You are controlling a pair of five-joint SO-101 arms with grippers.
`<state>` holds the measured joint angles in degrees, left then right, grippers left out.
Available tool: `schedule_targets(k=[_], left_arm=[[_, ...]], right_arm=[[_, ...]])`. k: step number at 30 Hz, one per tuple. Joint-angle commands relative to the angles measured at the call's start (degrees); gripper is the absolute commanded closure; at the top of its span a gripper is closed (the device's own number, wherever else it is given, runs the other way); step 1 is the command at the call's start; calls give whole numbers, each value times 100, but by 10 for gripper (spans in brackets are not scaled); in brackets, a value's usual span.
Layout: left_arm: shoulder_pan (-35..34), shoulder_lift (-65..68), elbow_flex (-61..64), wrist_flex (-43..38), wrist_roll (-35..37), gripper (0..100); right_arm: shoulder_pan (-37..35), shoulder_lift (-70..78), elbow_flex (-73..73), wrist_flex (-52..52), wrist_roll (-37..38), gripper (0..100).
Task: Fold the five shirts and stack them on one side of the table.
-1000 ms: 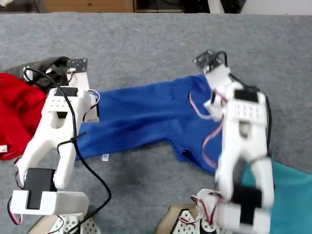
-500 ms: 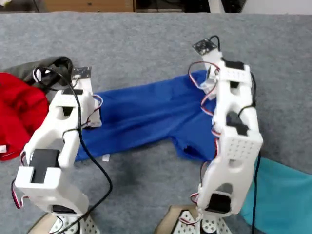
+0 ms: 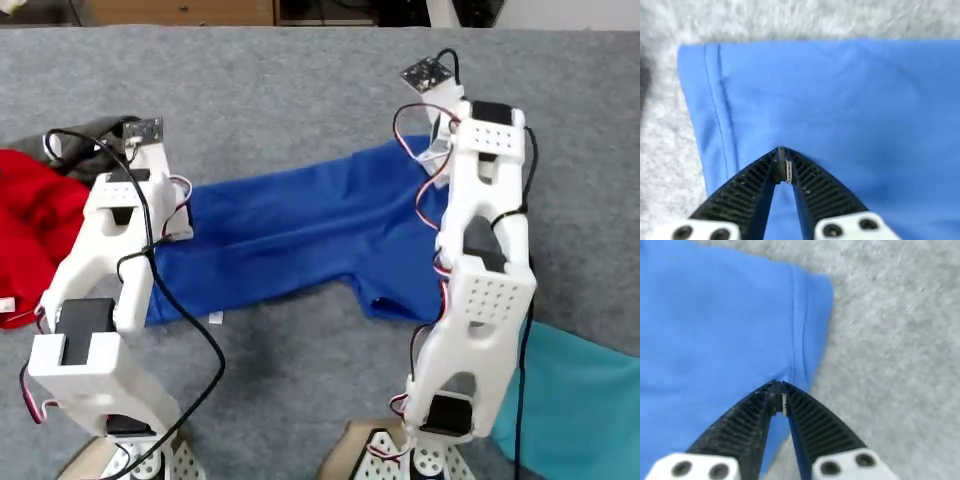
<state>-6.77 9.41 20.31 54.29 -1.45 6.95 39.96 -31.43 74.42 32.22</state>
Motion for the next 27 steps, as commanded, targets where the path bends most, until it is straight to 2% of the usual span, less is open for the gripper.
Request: schedule_targets(k=[1,5,8,12,17,22,27], left_arm=[[18,-66,-343,53,44,981],[114,-75,-765,527,44,981],[53,22,-1169,466,44,981],[-35,585,-1389,-229,431,981],[-97,1666,-2198,-132,510,981],[-571,2316,-3147,686,492,981],[-879,2378,-3420,782,466,981]], right_arm=[[84,-901,-207,360,-9,994],[75,-1613,189,703,185,994],[75,-2097,760,527,193,994],[84,-2000,2000,-633,53,994],[163,-1516,2862,-2127,-431,994],[497,-831,2598,-2312,-422,994],[629,-136,1763,-1916,-422,994]])
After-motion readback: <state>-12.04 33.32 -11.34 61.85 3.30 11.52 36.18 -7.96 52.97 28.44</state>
